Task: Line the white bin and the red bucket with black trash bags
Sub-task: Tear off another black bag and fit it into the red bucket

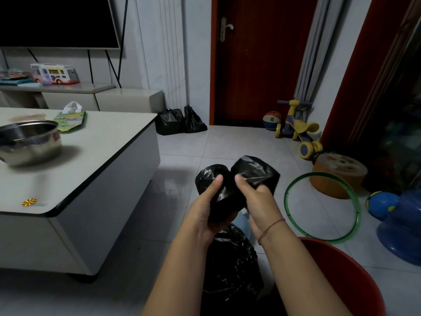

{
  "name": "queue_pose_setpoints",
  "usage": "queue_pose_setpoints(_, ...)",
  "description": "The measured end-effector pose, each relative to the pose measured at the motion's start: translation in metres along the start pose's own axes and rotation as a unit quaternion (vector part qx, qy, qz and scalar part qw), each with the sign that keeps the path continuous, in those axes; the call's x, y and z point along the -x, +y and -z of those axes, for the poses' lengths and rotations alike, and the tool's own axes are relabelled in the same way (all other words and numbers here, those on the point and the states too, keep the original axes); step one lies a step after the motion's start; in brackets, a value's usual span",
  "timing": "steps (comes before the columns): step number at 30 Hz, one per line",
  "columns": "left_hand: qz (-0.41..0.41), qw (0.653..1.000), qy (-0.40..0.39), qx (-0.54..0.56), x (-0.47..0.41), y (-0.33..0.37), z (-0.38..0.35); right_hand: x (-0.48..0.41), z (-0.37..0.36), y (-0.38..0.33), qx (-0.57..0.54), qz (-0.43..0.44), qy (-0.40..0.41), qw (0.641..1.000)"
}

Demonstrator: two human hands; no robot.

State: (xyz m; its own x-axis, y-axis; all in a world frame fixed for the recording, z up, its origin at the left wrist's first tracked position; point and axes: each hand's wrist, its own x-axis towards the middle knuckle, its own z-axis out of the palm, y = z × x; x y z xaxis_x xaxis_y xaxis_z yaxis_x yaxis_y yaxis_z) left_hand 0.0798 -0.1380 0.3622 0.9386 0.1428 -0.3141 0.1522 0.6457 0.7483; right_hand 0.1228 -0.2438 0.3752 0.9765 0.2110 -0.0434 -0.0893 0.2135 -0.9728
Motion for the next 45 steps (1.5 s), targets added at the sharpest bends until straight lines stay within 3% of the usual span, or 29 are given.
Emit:
queue_pose_setpoints(3,0.002,1.0,-0.012,-0.008,-0.001,-0.001,0.0,-0.002,0.0,0.002,0.023,-0.035,0.033,0.999)
queue_pose_setpoints(6,0.001,1.0,0.017,-0.015,0.0,-0.001,0.0,-0.003,0.001,-0.003,-0.024,0.0,0.068,0.997)
queue_pose_setpoints(9,0.001,0.999,0.027,-0.016,0.0,0.0,0.001,0.0,-0.001,-0.006,-0.065,0.024,0.039,0.997)
queue_pose_setpoints(13,0.001,1.0,-0.001,0.002,0.002,0.0,0.0,0.005,-0.003,-0.002,0.018,-0.012,-0.028,0.999)
queue_pose_setpoints(16,-0.003,1.0,0.008,-0.019,0.003,0.001,-0.002,0.005,-0.003,-0.001,0.023,-0.02,0.01,0.999)
queue_pose_setpoints(19,-0.018,0.997,0.042,-0.06,0.002,0.0,0.0,0.003,-0.003,-0.005,-0.044,0.023,0.032,0.998)
queue_pose_setpoints(21,-0.016,0.996,0.057,-0.06,0.003,0.001,0.0,0.005,-0.004,-0.008,-0.075,0.034,0.021,0.996)
queue_pose_setpoints(26,-0.006,1.0,0.021,-0.021,0.006,0.003,-0.003,0.008,-0.007,-0.001,0.019,-0.021,-0.04,0.999)
queue_pose_setpoints(31,-0.017,0.997,0.039,-0.071,0.005,0.002,0.002,0.006,-0.004,-0.004,-0.044,0.021,-0.017,0.999)
queue_pose_setpoints(34,-0.017,0.996,0.046,-0.077,0.006,0.003,0.003,0.007,-0.005,-0.007,-0.064,0.036,-0.045,0.996)
queue_pose_setpoints(38,-0.015,0.997,0.026,-0.071,0.007,0.003,0.001,0.011,-0.007,-0.003,-0.021,-0.018,-0.052,0.998)
queue_pose_setpoints(42,-0.014,0.995,0.034,-0.09,0.007,0.003,0.002,0.007,-0.003,-0.008,-0.124,-0.008,-0.008,0.992)
queue_pose_setpoints(45,-0.007,0.995,0.044,-0.087,0.008,0.004,0.002,0.008,-0.002,-0.013,-0.168,-0.024,-0.027,0.985)
